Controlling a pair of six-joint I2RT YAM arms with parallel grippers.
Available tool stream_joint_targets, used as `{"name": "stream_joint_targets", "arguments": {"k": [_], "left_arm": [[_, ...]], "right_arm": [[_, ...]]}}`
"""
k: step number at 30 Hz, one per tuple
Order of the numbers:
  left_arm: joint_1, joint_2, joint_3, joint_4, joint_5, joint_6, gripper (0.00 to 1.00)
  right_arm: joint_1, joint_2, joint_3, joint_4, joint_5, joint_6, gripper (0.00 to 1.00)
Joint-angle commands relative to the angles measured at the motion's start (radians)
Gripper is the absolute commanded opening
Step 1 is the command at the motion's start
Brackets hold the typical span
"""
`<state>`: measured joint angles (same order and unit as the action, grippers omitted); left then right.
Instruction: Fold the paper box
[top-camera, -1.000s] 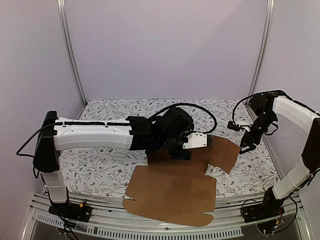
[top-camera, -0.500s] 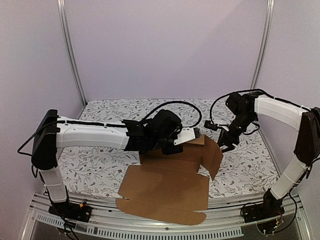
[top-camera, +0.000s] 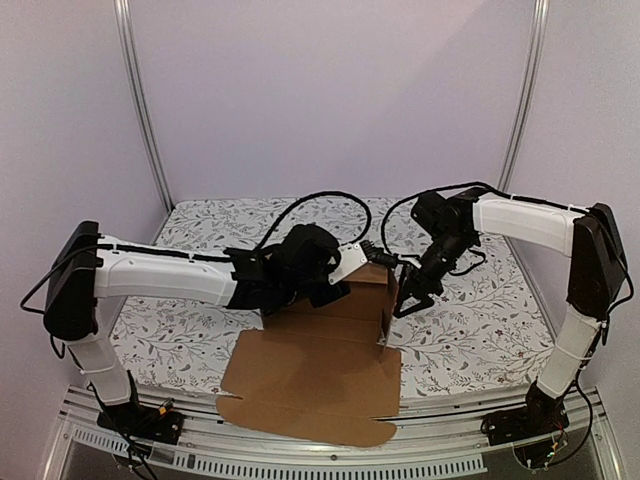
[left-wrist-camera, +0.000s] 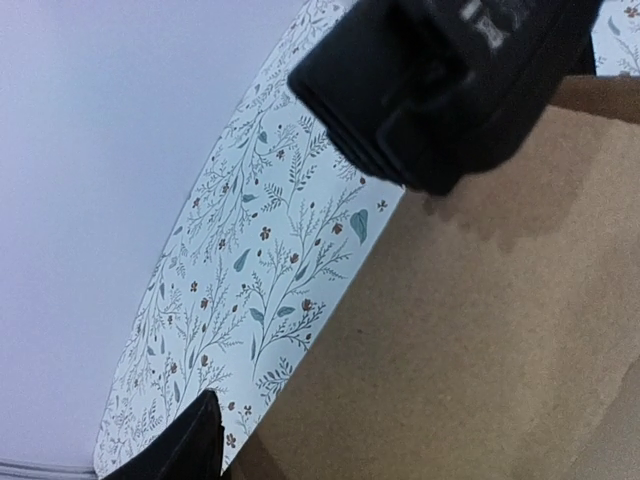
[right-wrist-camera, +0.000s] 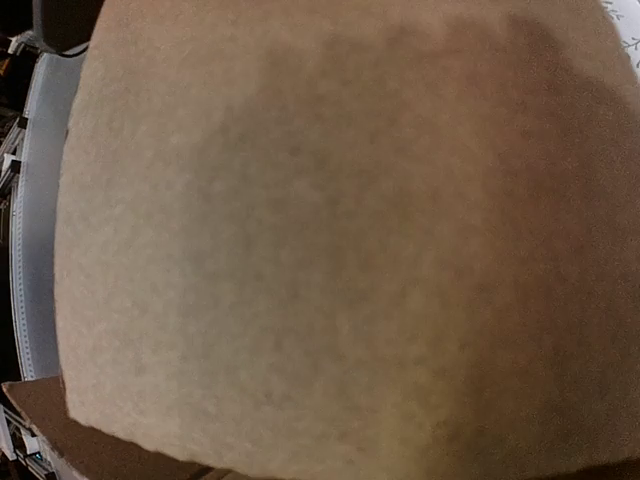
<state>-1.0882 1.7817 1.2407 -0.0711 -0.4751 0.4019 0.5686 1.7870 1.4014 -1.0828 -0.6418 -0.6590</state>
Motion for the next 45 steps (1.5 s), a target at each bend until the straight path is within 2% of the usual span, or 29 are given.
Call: {"name": "stream_joint_targets", "arguments": {"k": [1,4,12,20,27,30,34,38,42,45], "left_arm": [[0.026,-0.038,-0.044,0.02,-0.013,-0.065,0.64],[0.037,-0.044,-0.038,0.01,-0.039,-0.088,0.64],[0.072,-0.089,-0.06,-0.012,-0.068,-0.165,0.63],[0.076,-0.061,-0.02,-0.055,-0.081,-0.207,0.63],[0.072,-0.09,0.014,-0.118,-0.069,-0.202,0.66],[0.067,-0.182,0.034,-0.18,-0.007,-0.2,0.74],[0.078,-0.289,0.068,-0.299,0.051,-0.204,0.93],[0.119,-0.365,0.076,-0.431,0.035,-0.242,0.99],[0.27,-0.476,-0.026,-0.479,-0.079,-0.41,1.0],[0.484,-0.598,-0.145,-0.463,0.075,-0.545,1.0]], "right_arm": [[0.014,0.006,0.026,0.12,-0.064,0.09,0.67],[0.033,0.014,0.028,0.203,-0.059,0.14,0.7],[0.066,0.041,0.009,0.521,-0.014,0.289,0.71],[0.117,0.003,-0.143,1.013,0.151,0.451,0.71],[0.148,0.111,-0.064,1.014,0.152,0.449,0.71],[0.149,0.102,-0.083,1.01,0.146,0.432,0.71],[0.148,0.082,-0.085,1.001,0.145,0.413,0.71],[0.148,0.102,-0.058,0.989,0.129,0.402,0.71],[0.148,0.141,-0.014,0.967,0.113,0.38,0.72],[0.148,0.164,0.006,0.959,0.085,0.373,0.72]]}}
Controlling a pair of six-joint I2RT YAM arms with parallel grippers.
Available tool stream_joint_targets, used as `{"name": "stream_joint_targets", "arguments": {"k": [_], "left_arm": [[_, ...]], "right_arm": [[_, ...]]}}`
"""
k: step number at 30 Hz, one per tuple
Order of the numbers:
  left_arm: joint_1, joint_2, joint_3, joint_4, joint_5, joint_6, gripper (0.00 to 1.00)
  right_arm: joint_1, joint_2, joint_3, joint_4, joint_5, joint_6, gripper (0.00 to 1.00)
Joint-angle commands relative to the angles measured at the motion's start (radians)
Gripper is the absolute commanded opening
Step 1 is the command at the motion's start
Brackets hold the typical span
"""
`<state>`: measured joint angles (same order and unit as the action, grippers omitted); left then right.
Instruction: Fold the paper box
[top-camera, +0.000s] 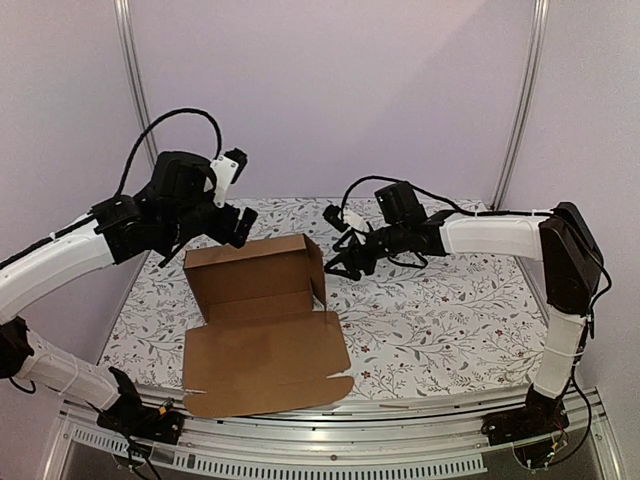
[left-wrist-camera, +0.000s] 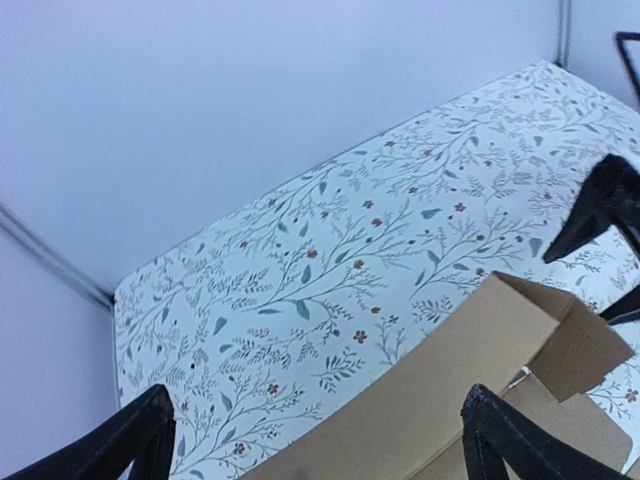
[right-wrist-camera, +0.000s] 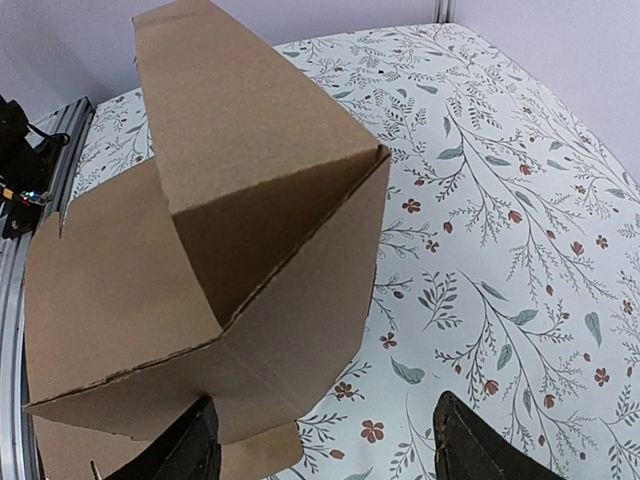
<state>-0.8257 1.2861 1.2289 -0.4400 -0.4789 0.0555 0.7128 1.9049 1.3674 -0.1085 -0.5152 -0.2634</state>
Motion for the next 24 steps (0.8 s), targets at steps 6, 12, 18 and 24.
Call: {"name": "stream_joint_targets", "arguments": {"k": [6,12,18,24], "left_arm": [[0.459,-0.277,-0.33,-0.037,0.396,-0.312,1.0],[0.524,-0.288,-0.44,0.038,0.549,-0.399,1.0],[0.53,-0.268,-0.485,0.091,0.59,-0.421,0.98],[0.533,-0.247,-0.494,0.111,0.638,-0.421,0.94]], "right_arm": [[0.004,0.049,0.047,-0.026,-0.076,-0.038,0.73],[0.005,0.069,0.075,-0.039,-0.09,-0.027,0.73],[0.016,0.11,0.133,-0.045,-0.087,-0.006,0.74],[0.03,0.187,0.243,-0.088,-0.093,0.017,0.76]]}}
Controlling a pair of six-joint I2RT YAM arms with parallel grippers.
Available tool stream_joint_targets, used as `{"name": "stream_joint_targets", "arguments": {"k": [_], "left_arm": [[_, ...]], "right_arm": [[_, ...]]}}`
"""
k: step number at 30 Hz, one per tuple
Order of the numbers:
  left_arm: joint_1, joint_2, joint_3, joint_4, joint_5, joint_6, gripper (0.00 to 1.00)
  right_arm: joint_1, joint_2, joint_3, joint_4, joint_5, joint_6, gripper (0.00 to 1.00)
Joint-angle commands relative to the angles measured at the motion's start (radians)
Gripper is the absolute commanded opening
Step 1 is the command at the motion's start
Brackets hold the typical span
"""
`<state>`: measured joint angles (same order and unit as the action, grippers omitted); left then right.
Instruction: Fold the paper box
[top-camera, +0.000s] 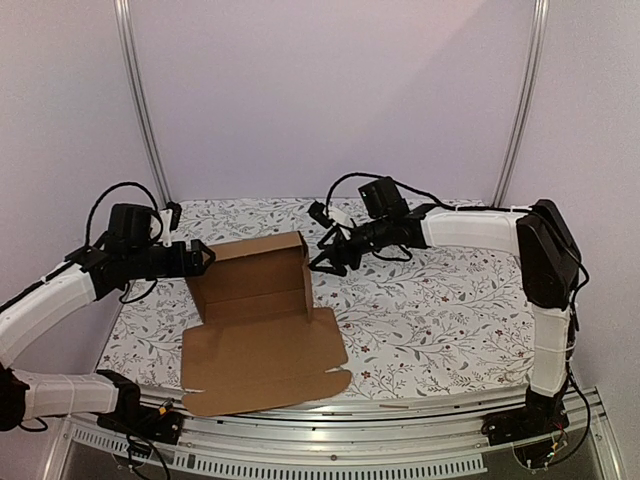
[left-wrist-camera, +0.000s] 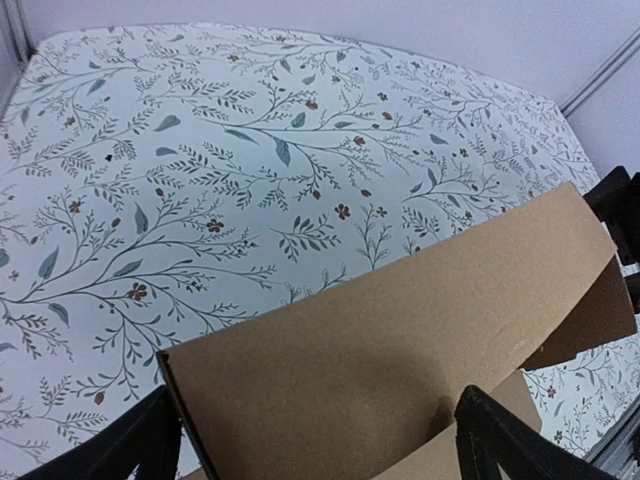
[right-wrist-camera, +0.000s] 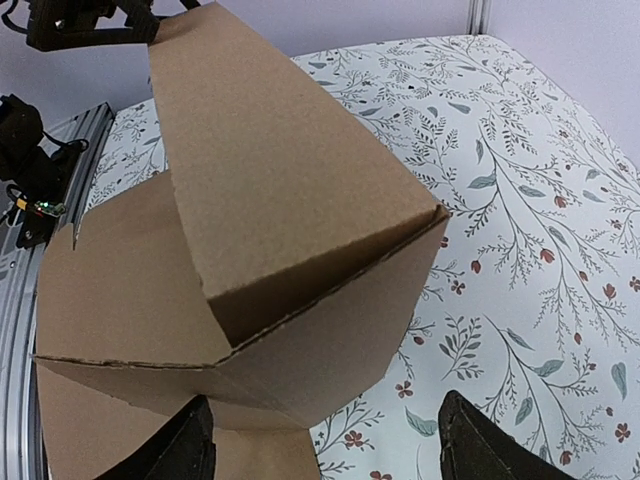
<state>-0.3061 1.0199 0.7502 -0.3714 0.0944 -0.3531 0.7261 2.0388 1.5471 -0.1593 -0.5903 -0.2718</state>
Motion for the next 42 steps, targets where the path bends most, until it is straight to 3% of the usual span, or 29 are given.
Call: {"name": "stream_joint_targets", "arguments": {"k": [1,9,16,30,42], "left_arm": [[0.013,0.026,-0.015,0.042,0.07,-0.014,0.93],[0.016,0.061,-0.011,0.072,0.118,-0.019,0.89],[0.016,0.097,0.016,0.083,0.15,0.016,0.88],[0.019,0.211,0.094,0.101,0.209,0.034,0.83],[0.019,0.234,0.136,0.1,0.216,0.012,0.81]], "right_arm": [[0.016,0.069,0.081,-0.047,-0.023,0.03,0.76],[0.017,0.137,0.156,-0.07,-0.018,0.032,0.76],[0.018,0.206,0.222,-0.028,0.013,0.053,0.7],[0.023,0.267,0.192,0.324,0.101,0.128,0.36],[0.062,0.37,0.323,0.335,0.332,0.199,0.15]]}}
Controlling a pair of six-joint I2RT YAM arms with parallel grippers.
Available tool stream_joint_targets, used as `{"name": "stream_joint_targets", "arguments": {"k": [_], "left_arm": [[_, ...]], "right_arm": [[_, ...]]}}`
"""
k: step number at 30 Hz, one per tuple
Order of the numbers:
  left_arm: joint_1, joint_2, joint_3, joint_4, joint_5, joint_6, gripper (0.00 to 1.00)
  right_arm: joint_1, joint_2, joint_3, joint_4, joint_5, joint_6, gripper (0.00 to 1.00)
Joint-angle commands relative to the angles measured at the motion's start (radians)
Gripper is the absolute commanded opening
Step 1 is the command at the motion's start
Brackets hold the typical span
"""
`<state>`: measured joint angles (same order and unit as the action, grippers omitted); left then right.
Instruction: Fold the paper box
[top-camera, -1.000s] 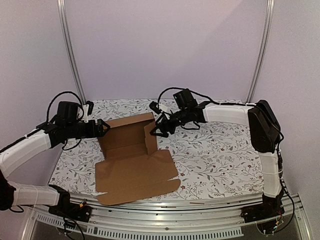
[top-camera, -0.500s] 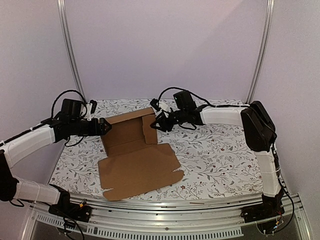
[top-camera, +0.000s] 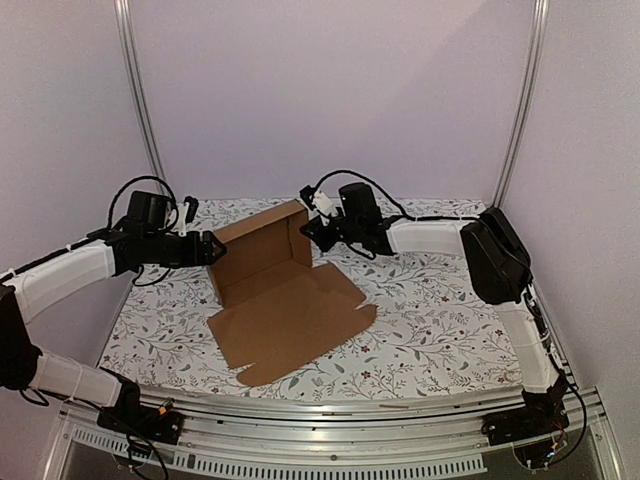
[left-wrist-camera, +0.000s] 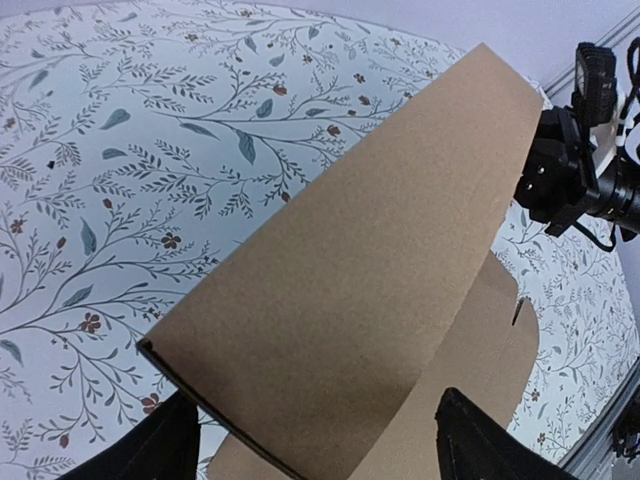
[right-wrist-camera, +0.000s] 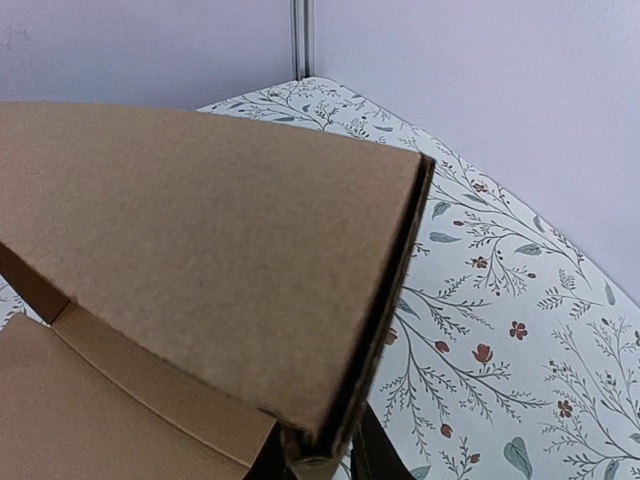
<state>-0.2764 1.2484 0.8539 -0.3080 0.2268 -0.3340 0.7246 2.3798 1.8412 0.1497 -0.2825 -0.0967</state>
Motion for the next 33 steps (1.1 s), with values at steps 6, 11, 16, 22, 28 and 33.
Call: {"name": "stream_joint_targets", "arguments": {"k": [6,11,16,22,28,33], "left_arm": [[-0.011,-0.036,0.066,0.038,0.097,-0.023,0.81],[-0.01,-0.13,0.134,-0.047,0.081,-0.004,0.84],[-0.011,-0.234,0.199,-0.117,0.062,0.014,0.87],[-0.011,-0.259,0.166,-0.09,-0.043,0.015,0.92],[-0.04,-0.052,0.113,0.083,0.113,-0.126,0.9],[-0.179,0.064,0.176,0.091,0.115,-0.106,0.96]], "right_arm": [[0.071,0.01,0.026,-0.04,0.033,-0.011,0.11],[0.068,-0.058,-0.005,-0.141,0.031,-0.09,0.08],[0.052,-0.155,-0.042,-0.279,-0.004,-0.138,0.06],[0.048,-0.262,-0.09,-0.433,-0.105,-0.214,0.06],[0.047,-0.359,-0.207,-0.507,-0.164,-0.301,0.06],[0.042,-0.371,-0.289,-0.471,-0.177,-0.305,0.07]]}}
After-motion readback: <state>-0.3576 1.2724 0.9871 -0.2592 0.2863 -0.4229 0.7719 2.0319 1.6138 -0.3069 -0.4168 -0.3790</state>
